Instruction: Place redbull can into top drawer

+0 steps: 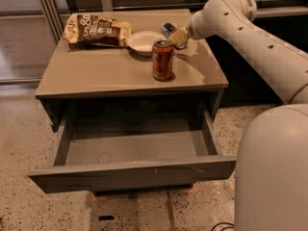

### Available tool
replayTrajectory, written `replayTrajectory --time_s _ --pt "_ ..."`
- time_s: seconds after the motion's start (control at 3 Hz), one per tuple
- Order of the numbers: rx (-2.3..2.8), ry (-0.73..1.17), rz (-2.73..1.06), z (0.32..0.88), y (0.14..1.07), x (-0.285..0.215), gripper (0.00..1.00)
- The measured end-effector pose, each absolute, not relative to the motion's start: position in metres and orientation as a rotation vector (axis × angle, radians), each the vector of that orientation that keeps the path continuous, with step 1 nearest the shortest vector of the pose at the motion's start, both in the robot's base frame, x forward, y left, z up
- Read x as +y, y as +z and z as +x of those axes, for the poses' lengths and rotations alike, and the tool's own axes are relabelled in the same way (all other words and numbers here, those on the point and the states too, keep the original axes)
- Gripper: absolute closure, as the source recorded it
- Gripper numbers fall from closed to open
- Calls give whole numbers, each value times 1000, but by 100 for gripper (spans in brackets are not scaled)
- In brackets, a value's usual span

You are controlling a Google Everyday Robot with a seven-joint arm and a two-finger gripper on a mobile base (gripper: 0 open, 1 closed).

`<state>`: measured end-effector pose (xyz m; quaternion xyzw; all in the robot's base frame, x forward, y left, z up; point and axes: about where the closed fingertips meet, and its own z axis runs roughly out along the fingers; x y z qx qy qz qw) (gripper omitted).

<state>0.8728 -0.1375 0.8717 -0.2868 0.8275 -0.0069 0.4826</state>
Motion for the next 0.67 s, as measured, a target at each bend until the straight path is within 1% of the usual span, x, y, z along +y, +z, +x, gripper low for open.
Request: replayTrajectory --time_s 0.33,0.67 --pt "2033 -10 -709 883 861 -132 23" --pt "2042 -6 -720 889 855 -127 23"
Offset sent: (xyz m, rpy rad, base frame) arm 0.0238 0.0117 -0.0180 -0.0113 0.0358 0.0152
